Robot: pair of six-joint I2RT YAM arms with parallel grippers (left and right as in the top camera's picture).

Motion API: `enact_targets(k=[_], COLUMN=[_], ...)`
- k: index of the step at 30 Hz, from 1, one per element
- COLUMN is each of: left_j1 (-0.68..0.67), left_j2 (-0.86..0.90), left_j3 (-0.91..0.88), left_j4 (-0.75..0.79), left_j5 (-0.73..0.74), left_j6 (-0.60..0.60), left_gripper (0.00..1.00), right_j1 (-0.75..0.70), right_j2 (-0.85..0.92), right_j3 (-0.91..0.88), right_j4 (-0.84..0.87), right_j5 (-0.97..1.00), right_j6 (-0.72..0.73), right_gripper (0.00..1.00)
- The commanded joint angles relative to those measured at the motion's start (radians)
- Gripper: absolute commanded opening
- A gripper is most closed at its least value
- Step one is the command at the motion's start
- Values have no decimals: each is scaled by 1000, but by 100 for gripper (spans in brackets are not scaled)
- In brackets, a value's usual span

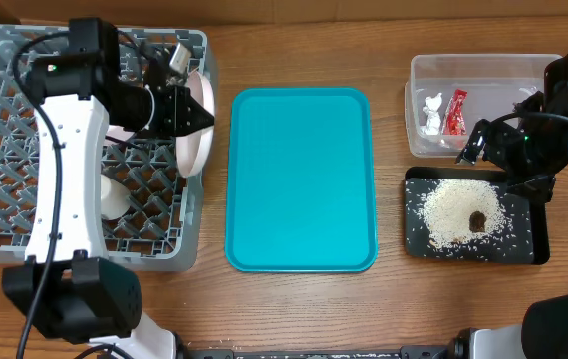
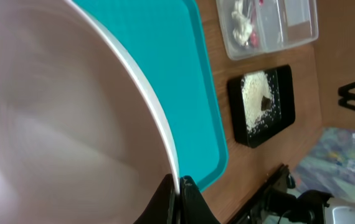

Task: Sort waste into correct bins and load items into the dishwasher
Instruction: 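Stand the white plate upright in the dish rack with left gripper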

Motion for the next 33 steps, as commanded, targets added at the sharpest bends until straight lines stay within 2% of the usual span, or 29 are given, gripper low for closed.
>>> enact_targets(k=[1,4,8,9,11,13,16,21,24,26,30,31,33], left_j1=[2,14,35,42,55,66,75,77,77,71,48,43,32], left_j2=[23,23,23,23,23,23,21,-21,-75,-113,-164,-167,-161], left_j3=[-45,-74,-77,-77,-77,-75,-61,-16,2,2,2,2,2], left_j4=[2,3,-15,-21,-31,-32,-33,-46,-33,-8,5,-5,-25], left_j5=[35,0,-130,-140,-140,-138,-132,-129,-158,-243,-605,-657,-684], left_j6=[51,54,39,32,15,-7,-29,-29,-40,-102,-386,-437,-449], left_gripper=[4,4,4,7,33,43,68,100,100,100,100,100,100], right_j1=[-2,-2,-2,-2,-2,-2,-2,-2,-1,2,58,83,150], right_j2=[-10,-10,-10,-10,-10,-10,-10,-10,-10,-10,-10,-10,-8], right_j3=[8,8,8,8,8,8,8,8,8,8,8,8,8], right_j4=[-1,-1,0,0,0,0,0,8,26,51,149,177,243], right_j5=[6,6,6,6,6,6,6,6,-3,-37,-66,-66,-63], right_j6=[-8,-8,-8,-8,-8,-8,-8,-8,-8,-8,-8,-22,-85], right_gripper=[100,100,100,100,100,100,100,100,100,100,100,100,100])
